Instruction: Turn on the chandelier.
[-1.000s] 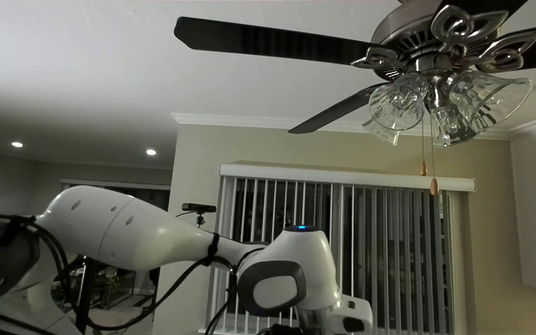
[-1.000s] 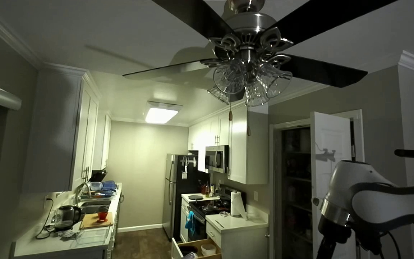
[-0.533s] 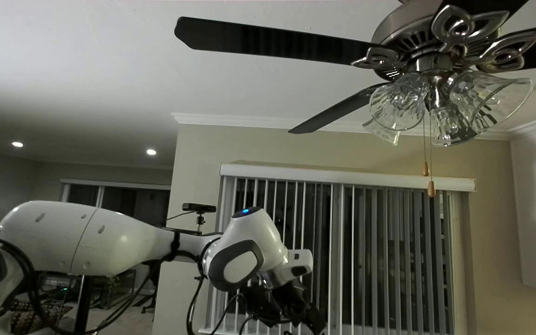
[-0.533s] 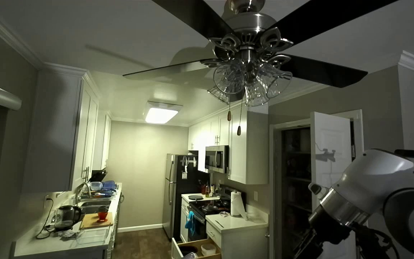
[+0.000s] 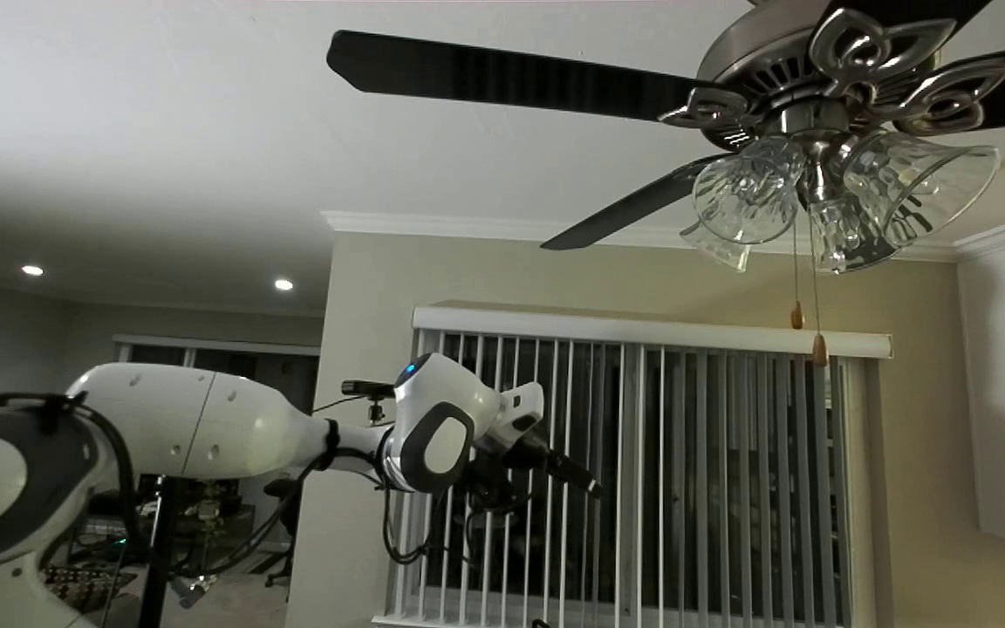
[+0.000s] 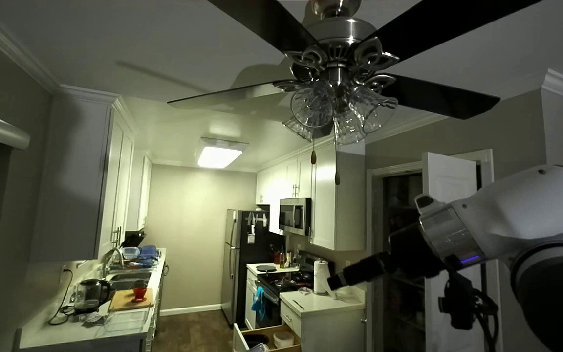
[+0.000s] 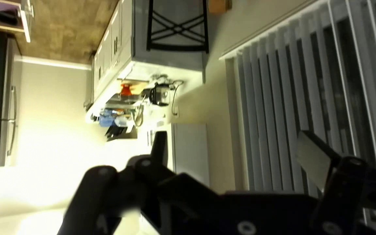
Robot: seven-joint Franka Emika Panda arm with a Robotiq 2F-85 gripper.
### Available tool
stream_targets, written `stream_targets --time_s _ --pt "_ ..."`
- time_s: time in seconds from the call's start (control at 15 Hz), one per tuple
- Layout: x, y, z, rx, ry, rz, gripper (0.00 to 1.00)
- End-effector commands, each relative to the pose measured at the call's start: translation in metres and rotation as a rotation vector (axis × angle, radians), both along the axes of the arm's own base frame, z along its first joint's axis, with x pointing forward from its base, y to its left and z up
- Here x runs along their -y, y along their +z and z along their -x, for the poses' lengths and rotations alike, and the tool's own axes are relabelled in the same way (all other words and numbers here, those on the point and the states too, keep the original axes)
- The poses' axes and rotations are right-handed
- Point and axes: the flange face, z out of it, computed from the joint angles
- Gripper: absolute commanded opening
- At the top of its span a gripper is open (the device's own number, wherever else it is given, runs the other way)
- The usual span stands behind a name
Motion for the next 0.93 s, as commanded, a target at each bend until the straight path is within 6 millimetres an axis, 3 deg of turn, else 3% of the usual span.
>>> stream_targets --time_s 0.0,0.47,0.67,0.87 --pt "-0.015 0.027 -0.03 0.15 -0.102 -0.049 1.0" --pt "0.008 0.08 -0.066 0.465 -0.322 -0.076 1.0" --pt "0.037 0.098 -0.085 0.546 -0.445 -0.052 1.0" --pt "0.079 0.095 -0.116 0.459 -0.593 -0.025 1.0"
